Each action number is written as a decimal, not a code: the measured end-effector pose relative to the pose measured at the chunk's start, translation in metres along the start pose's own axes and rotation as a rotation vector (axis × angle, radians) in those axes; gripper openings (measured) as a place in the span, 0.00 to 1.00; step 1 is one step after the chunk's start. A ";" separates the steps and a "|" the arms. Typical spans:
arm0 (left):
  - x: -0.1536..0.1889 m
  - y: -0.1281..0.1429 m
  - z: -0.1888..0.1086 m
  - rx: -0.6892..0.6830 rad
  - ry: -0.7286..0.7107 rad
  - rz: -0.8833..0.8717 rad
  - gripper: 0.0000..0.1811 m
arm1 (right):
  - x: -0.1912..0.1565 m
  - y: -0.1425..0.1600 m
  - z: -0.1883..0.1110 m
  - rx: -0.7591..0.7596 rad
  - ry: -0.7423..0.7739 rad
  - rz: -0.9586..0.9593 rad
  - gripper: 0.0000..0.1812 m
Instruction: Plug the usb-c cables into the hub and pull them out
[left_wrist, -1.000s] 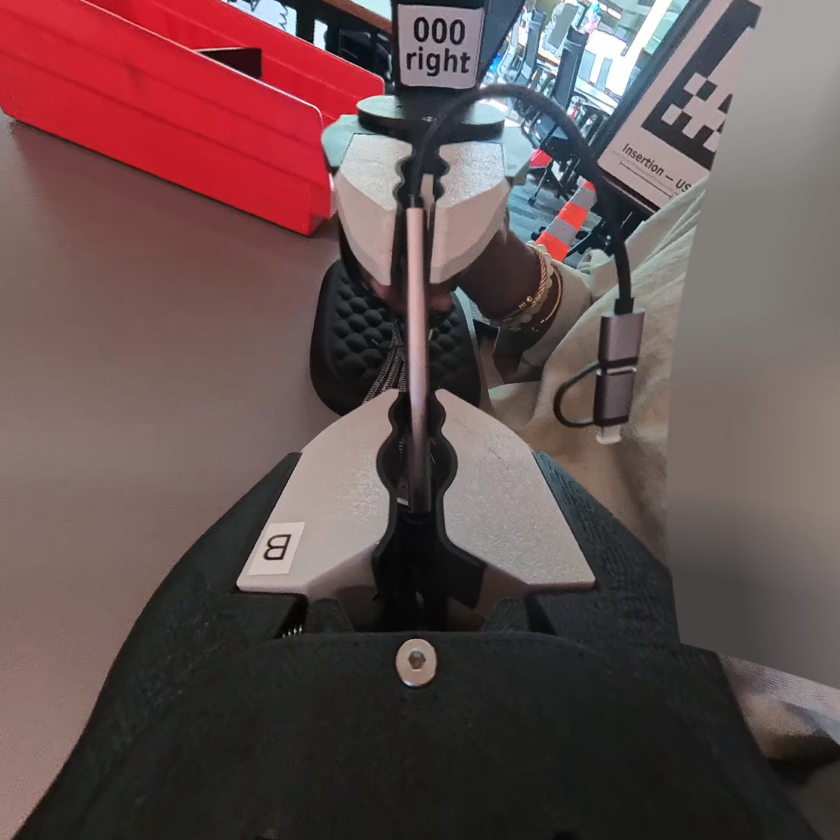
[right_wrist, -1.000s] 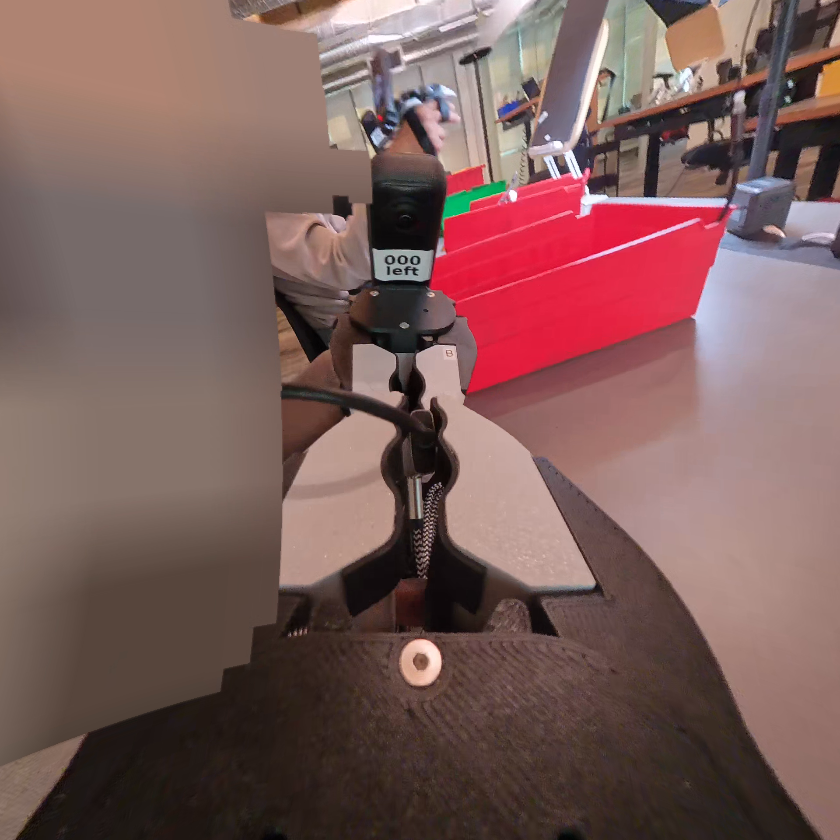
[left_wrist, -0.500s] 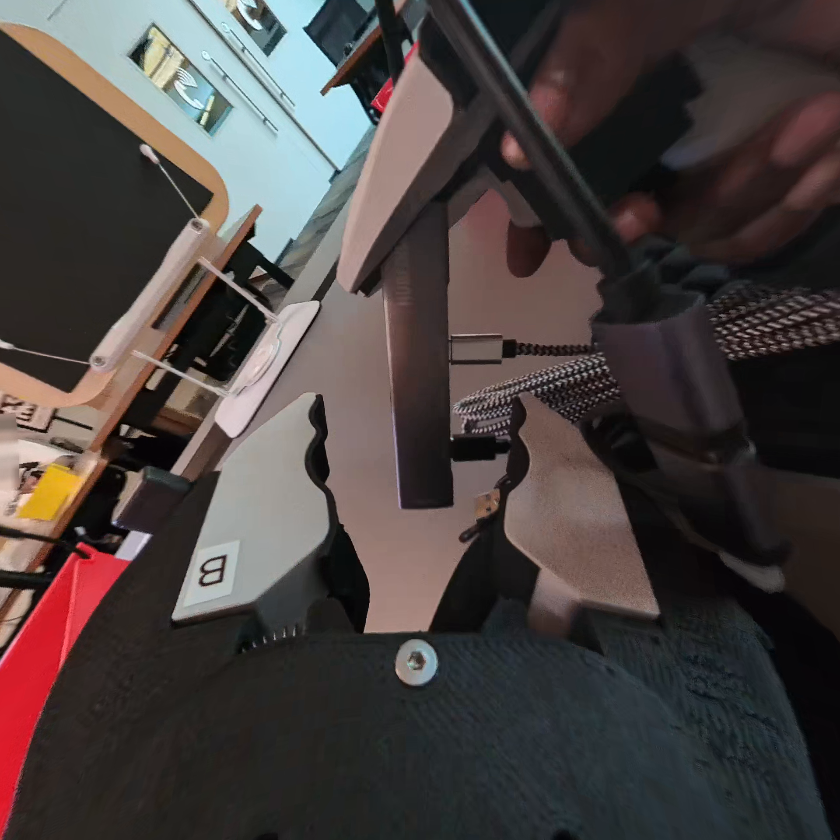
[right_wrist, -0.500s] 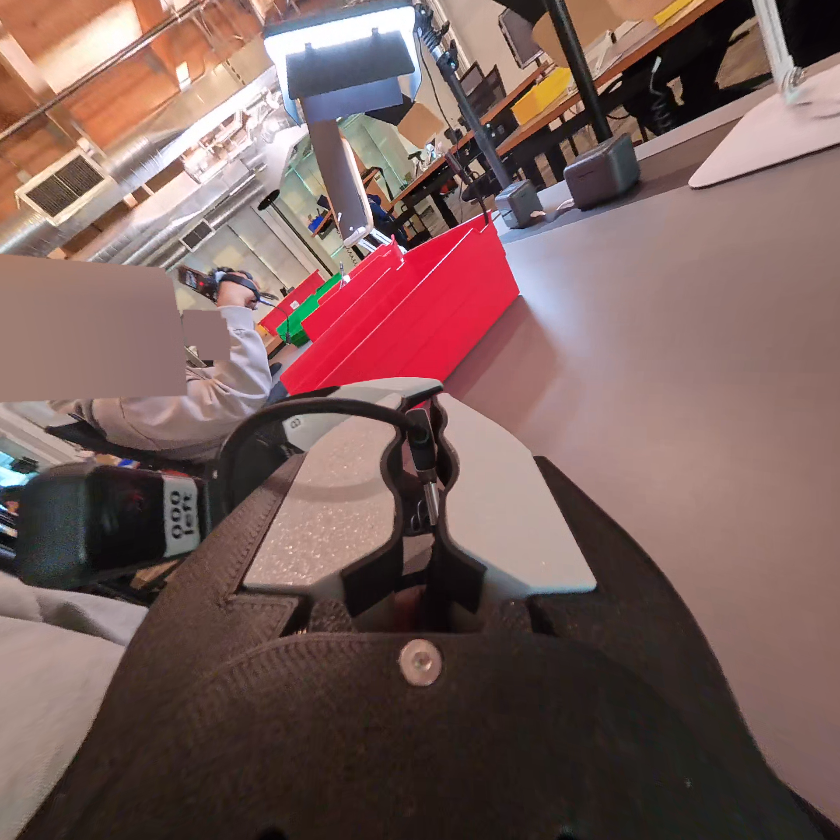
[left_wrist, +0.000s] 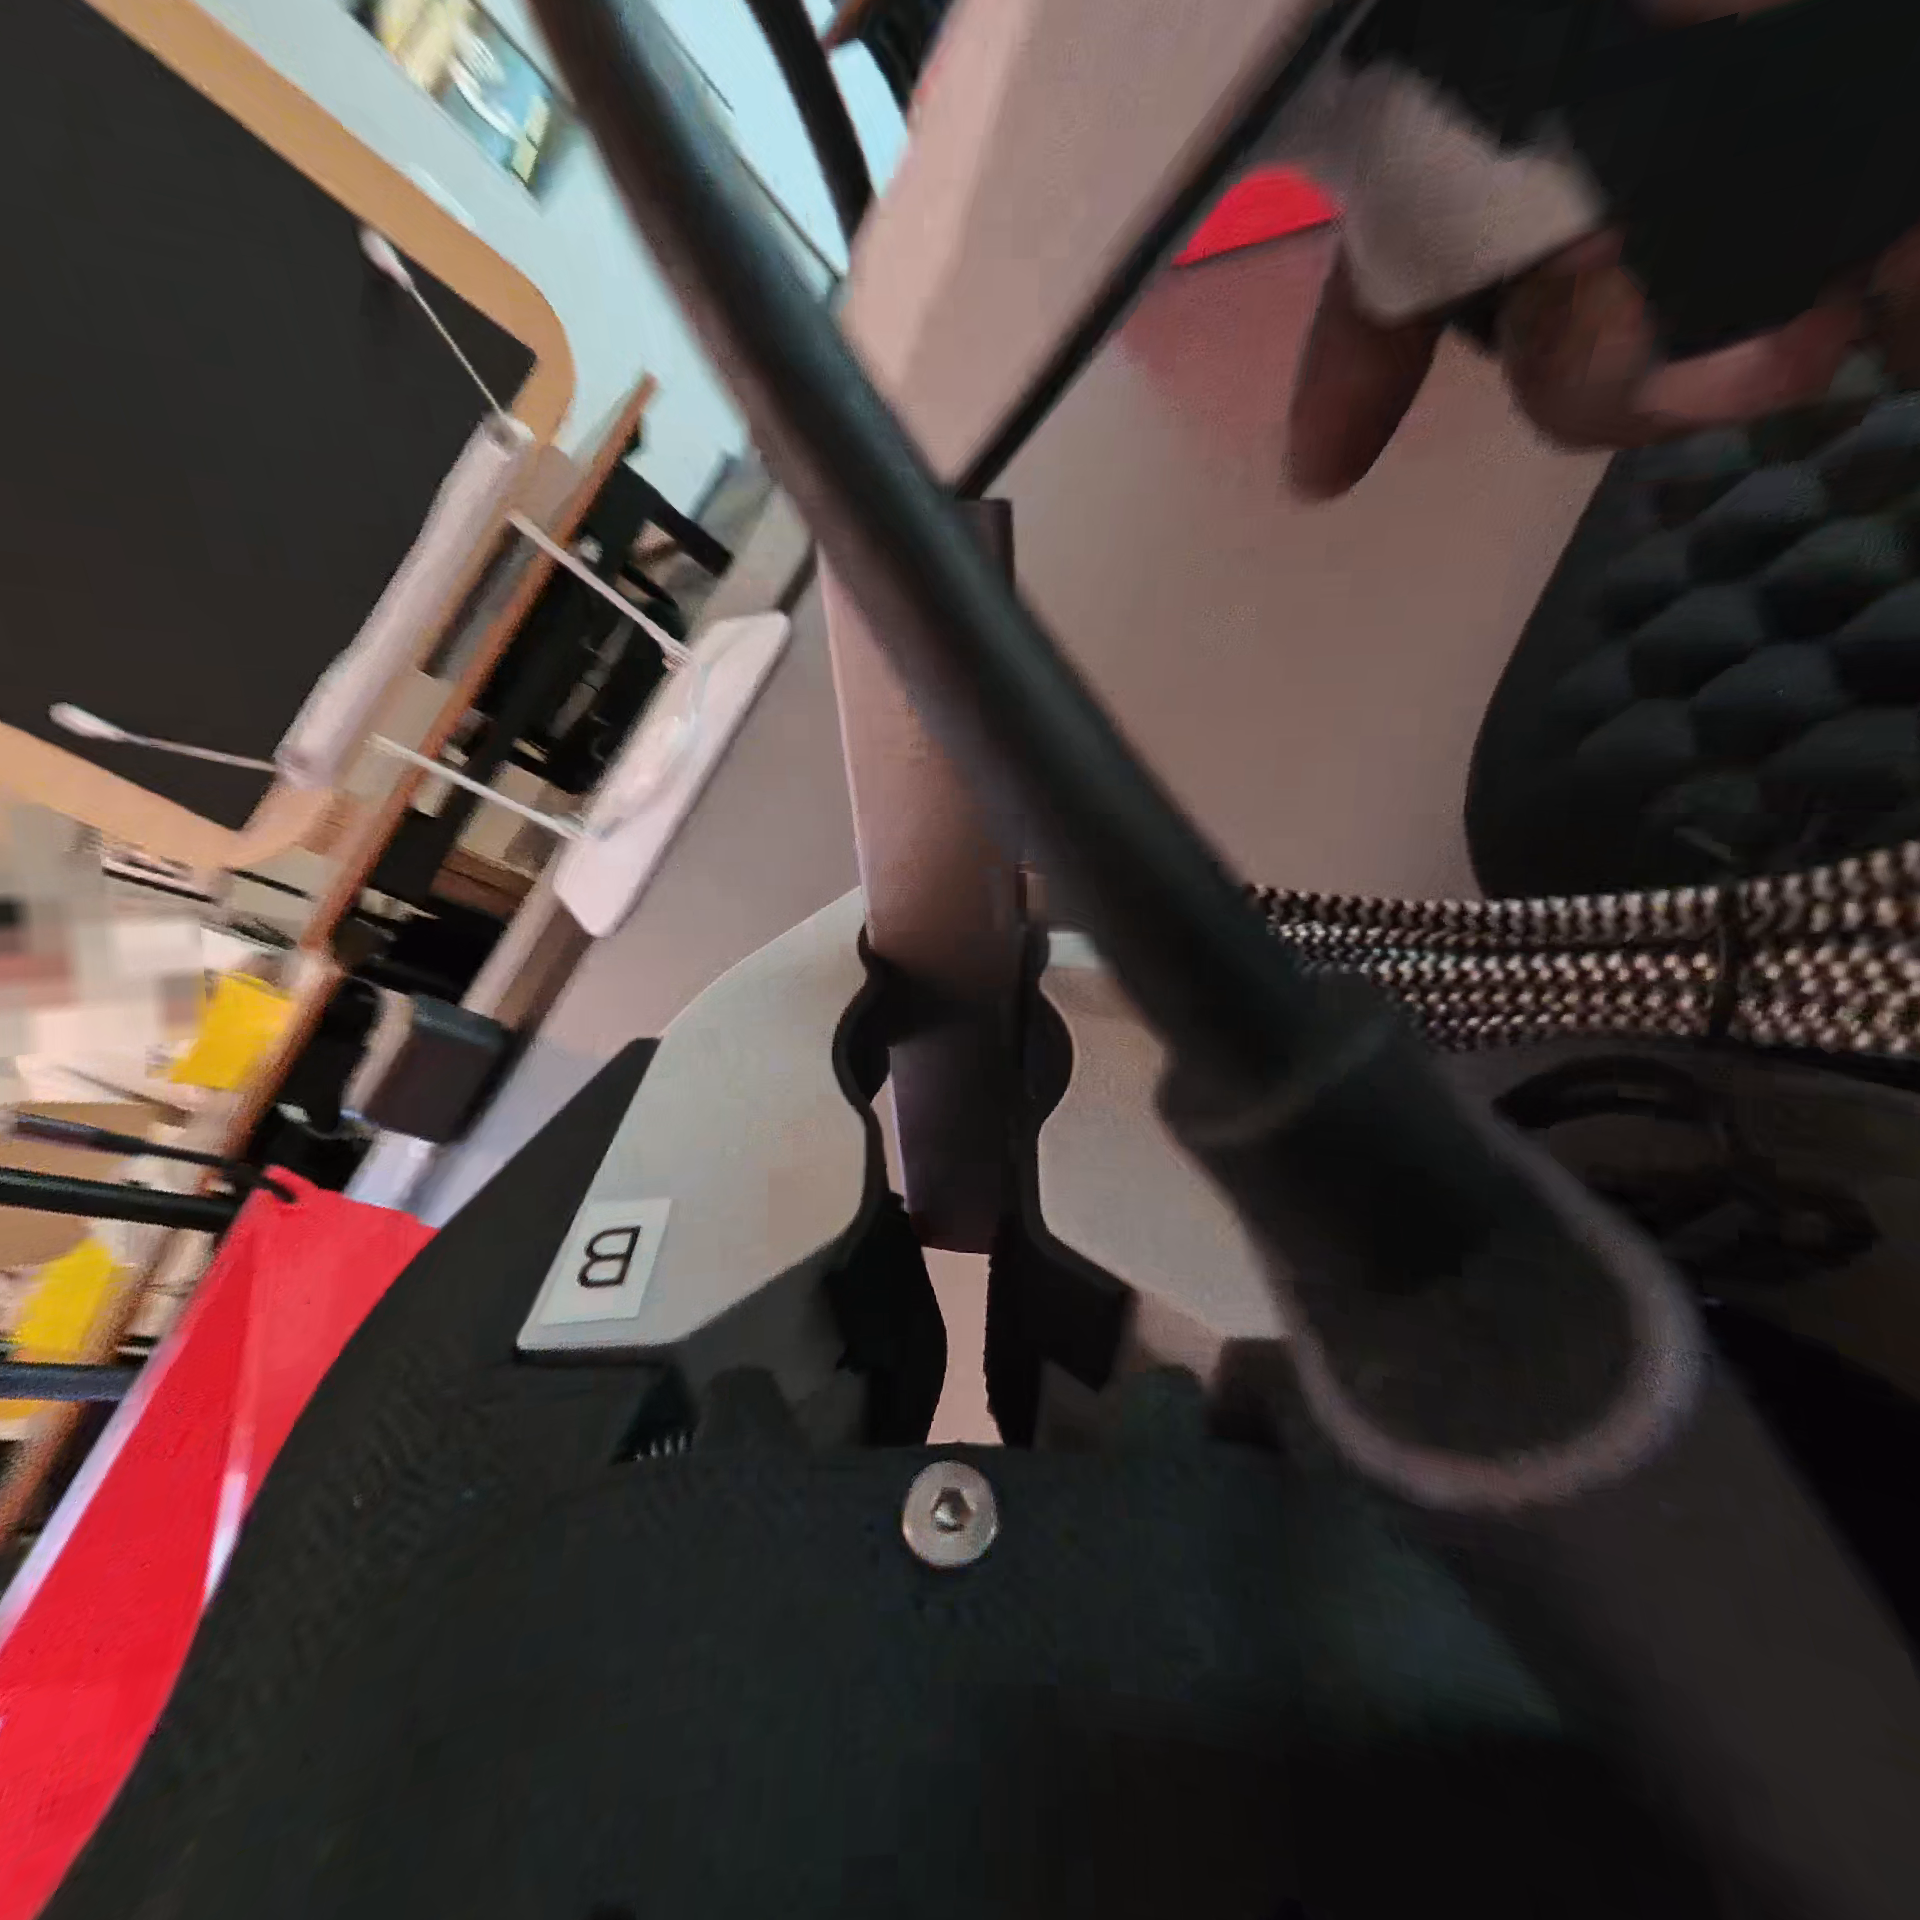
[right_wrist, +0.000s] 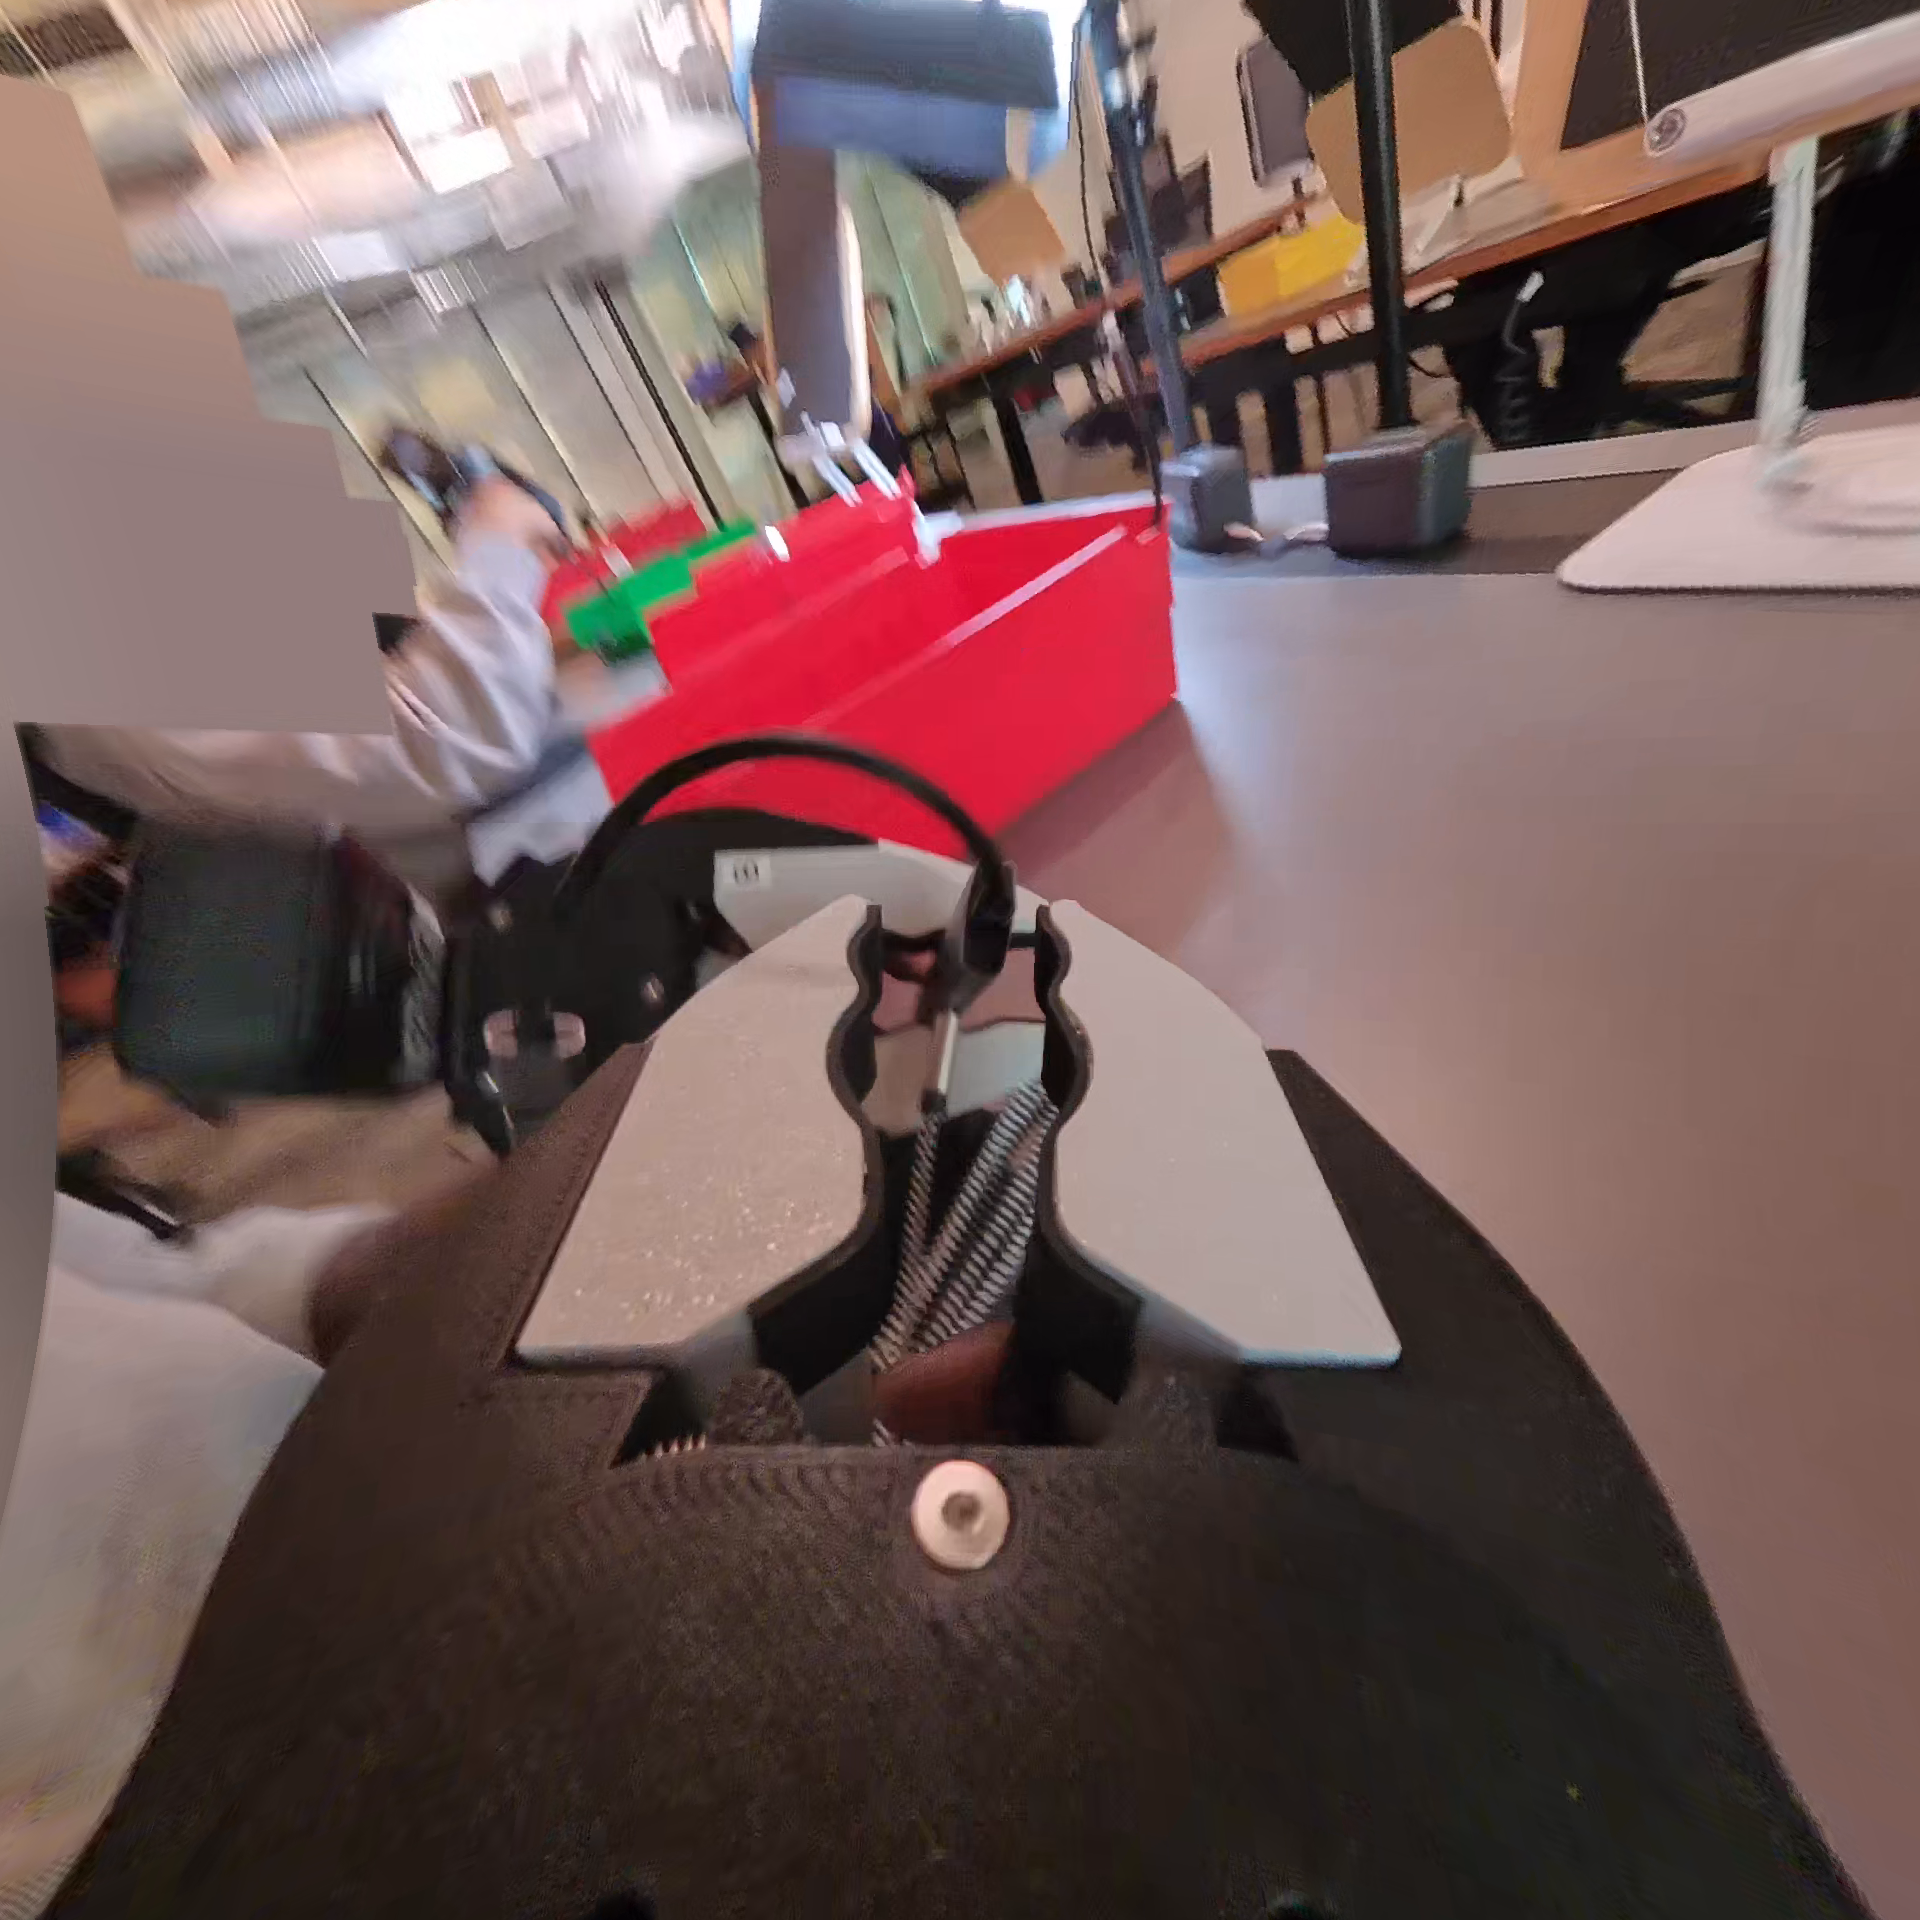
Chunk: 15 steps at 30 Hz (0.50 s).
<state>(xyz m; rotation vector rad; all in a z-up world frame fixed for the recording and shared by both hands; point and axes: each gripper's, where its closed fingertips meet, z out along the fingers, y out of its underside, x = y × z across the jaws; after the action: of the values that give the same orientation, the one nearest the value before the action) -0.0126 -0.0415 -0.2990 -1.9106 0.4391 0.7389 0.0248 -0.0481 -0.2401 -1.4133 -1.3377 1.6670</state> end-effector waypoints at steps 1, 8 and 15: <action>0.002 0.006 0.001 -0.024 0.040 -0.041 0.12 | 0.002 0.005 -0.001 -0.060 0.032 -0.074 0.15; 0.003 0.014 0.000 -0.023 0.115 -0.134 0.12 | 0.004 0.061 0.020 -0.339 0.092 -0.196 0.09; 0.006 0.014 0.001 -0.005 0.146 -0.134 0.10 | 0.001 0.063 0.023 -0.339 0.052 -0.124 0.05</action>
<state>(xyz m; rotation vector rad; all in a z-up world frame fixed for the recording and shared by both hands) -0.0164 -0.0470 -0.3131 -1.9848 0.3950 0.5149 0.0133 -0.0760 -0.3001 -1.5113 -1.7004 1.3600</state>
